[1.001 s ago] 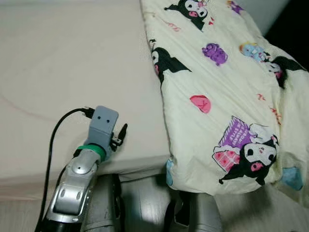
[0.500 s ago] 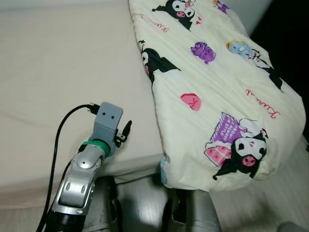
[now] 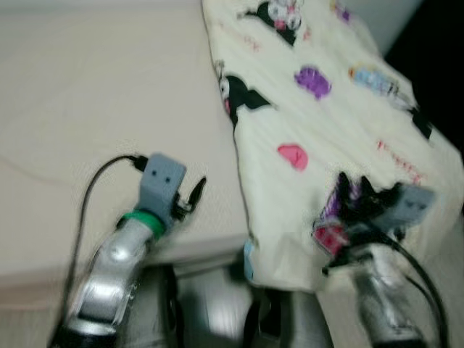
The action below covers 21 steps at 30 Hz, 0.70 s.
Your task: Clean up the room
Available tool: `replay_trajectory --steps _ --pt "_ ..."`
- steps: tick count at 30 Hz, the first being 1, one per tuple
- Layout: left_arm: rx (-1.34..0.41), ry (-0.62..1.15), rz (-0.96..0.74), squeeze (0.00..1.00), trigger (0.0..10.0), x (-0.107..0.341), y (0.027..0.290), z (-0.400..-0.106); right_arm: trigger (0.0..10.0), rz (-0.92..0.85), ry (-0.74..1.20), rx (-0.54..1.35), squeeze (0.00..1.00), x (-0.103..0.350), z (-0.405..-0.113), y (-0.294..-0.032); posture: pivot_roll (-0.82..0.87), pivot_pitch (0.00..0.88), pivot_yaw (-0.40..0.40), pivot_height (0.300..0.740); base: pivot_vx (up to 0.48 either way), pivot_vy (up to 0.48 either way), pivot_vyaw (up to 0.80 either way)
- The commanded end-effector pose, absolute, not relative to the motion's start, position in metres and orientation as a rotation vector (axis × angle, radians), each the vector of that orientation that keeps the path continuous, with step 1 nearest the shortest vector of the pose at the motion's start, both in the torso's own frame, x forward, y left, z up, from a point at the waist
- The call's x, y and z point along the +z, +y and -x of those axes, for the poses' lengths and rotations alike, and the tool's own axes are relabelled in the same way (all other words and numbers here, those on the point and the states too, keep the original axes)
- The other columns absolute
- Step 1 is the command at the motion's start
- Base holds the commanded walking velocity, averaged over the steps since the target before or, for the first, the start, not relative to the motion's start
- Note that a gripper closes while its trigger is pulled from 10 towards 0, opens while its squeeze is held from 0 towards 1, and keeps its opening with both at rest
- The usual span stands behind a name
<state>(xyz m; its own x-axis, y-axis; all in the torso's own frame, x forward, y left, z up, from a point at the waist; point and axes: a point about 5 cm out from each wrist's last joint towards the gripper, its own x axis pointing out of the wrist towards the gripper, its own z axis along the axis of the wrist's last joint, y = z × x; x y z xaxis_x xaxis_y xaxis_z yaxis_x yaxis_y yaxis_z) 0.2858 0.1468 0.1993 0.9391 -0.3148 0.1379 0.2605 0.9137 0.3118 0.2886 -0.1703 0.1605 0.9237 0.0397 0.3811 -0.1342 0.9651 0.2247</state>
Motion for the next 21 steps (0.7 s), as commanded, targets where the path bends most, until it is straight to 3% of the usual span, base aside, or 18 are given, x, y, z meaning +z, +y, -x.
replay_trajectory --steps 1,8,21 --pt "-0.311 -0.219 -0.321 0.00 10.0 0.204 0.151 -0.279 10.0 -0.213 -0.371 0.109 0.00 0.158 -0.283 -0.167 0.09 0.150 -0.042 0.599 0.000 0.000 0.00" --pt "-0.201 -0.166 -0.346 0.00 10.0 0.192 0.175 -0.268 10.0 -0.148 -0.331 0.202 0.00 0.146 -0.279 -0.159 0.09 0.104 -0.079 0.623 0.000 0.000 0.00" --pt "-0.155 -0.186 -0.299 0.00 10.0 0.192 0.165 -0.279 10.0 -0.154 -0.256 0.205 0.00 0.146 -0.271 -0.156 0.07 0.103 -0.100 0.677 0.000 0.000 0.00"
